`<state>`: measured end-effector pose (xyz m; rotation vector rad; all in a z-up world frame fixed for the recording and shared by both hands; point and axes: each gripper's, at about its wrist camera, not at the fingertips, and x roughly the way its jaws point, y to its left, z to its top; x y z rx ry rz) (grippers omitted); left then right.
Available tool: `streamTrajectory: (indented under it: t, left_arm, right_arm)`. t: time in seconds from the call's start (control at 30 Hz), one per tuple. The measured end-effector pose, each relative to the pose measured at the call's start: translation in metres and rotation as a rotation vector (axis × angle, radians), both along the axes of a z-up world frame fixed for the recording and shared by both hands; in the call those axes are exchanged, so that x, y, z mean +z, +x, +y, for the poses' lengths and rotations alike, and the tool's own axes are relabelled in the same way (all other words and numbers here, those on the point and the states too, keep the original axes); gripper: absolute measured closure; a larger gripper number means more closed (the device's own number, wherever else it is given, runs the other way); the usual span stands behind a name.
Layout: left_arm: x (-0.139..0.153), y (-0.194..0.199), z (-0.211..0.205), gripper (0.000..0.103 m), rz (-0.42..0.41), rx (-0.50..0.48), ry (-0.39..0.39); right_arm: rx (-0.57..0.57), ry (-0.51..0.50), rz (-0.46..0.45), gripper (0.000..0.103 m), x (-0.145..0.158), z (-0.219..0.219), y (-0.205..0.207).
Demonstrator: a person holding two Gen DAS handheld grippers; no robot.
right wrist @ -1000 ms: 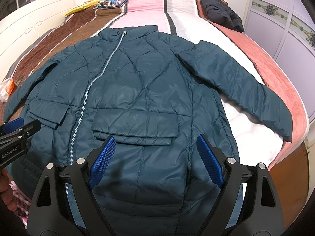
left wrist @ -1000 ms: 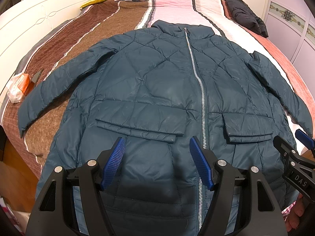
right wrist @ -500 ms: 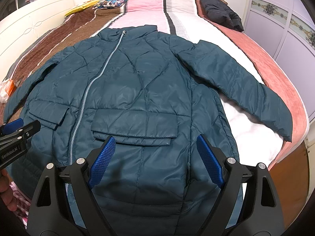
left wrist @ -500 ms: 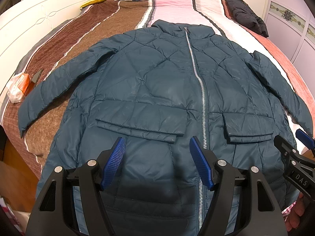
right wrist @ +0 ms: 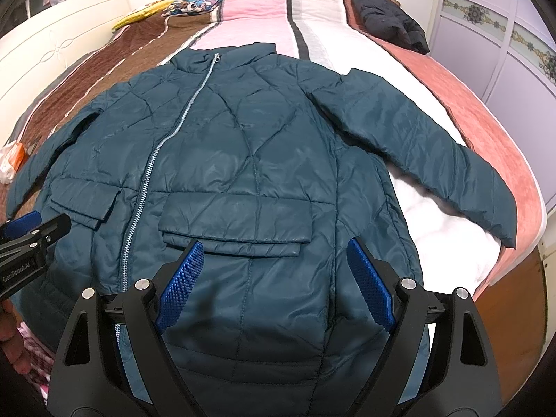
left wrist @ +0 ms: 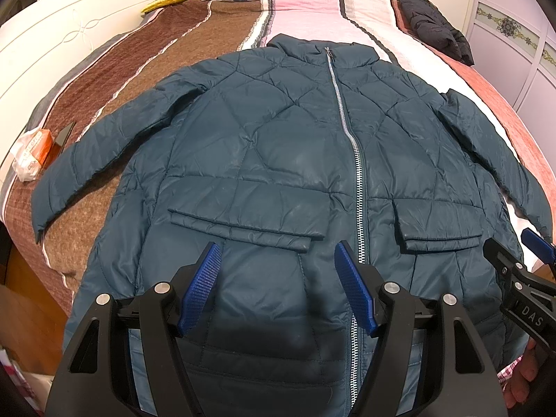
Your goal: Fold large clothes
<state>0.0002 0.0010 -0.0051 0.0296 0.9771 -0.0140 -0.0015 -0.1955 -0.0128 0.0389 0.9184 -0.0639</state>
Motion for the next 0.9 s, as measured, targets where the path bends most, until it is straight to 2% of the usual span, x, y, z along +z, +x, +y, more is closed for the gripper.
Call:
streamTrajectory:
  t: [0.9]
  left_arm:
    - [-0.007,-0.002,-0.002,0.032,0.017,-0.009,-0.005]
  right_arm:
    - [-0.052,0.039,0.024,0.019,-0.006,-0.016,0.003]
